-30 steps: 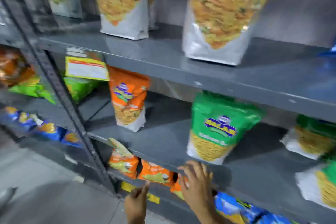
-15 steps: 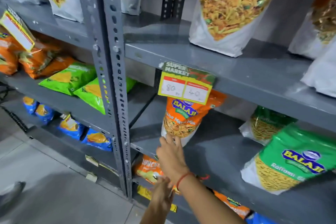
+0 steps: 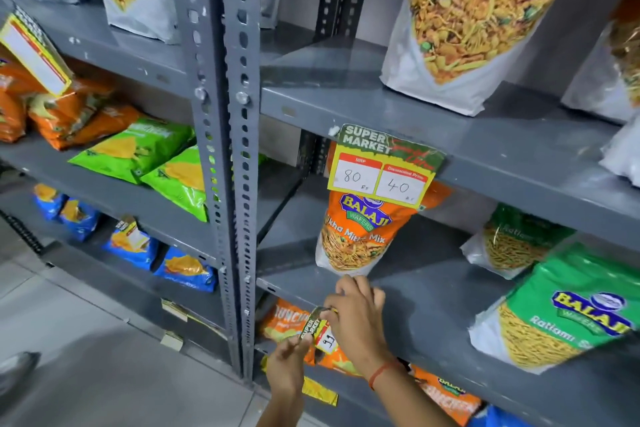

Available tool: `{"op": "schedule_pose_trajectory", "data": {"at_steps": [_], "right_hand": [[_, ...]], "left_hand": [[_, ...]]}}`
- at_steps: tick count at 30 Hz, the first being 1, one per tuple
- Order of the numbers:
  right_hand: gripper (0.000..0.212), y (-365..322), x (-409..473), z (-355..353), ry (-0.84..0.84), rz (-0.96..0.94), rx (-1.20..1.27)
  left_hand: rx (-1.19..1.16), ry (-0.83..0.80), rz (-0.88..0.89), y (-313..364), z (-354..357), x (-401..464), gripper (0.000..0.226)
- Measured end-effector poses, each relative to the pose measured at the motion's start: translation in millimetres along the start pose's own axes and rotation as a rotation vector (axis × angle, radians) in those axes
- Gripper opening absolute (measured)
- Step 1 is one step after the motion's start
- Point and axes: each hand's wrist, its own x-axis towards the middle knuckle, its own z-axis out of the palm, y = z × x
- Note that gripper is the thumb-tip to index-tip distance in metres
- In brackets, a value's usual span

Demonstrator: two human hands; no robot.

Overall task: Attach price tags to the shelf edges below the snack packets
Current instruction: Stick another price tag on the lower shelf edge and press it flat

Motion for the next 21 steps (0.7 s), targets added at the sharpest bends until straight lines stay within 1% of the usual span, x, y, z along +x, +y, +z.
{"op": "schedule_pose_trajectory", "data": {"at_steps": [2, 4, 6, 9, 11, 13, 16, 18, 21], "right_hand": [[0.012, 3.8, -12.4, -0.1, 0.032, 0.039, 0.041], [0.014, 7.3, -23.9, 1.6, 0.035, 0.08, 0.04], [0.017, 11.0, -35.8, 7.5, 0.002, 0.116, 0.029], [0.024, 11.7, -52.2, 18.3, -0.085, 0.158, -0.017], [0.027, 9.5, -57.5, 22.6, -0.092, 0.176, -0.045], [0.026, 8.6, -56.8, 22.9, -0.05, 0.183, -0.04], [0.023, 7.9, -51.0, 19.7, 0.029, 0.186, -0.036], [0.024, 7.4, -46.1, 19.5, 0.072, 0.181, -0.044], [0.025, 9.2, -38.4, 19.8, 0.092, 0.18, -0.039]], "left_hand": [[0.019, -0.021, 0.092, 7.2, -9.9, -0.4, 0.021], [0.097, -0.038, 0.181, 13.8, -19.7, 1.1, 0.021], [0.202, -0.072, 0.248, 20.1, -26.5, 2.7, 0.024], [0.391, -0.1, 0.333, 28.9, -34.6, 5.5, 0.018], [0.53, -0.112, 0.418, 34.5, -36.9, 6.4, 0.025], [0.629, -0.104, 0.487, 39.0, -37.0, 9.3, 0.031], [0.692, -0.118, 0.554, 47.0, -32.5, 14.2, 0.023], [0.73, -0.116, 0.585, 53.6, -29.9, 18.5, 0.024], [0.778, -0.111, 0.629, 62.0, -24.8, 19.9, 0.024]]}}
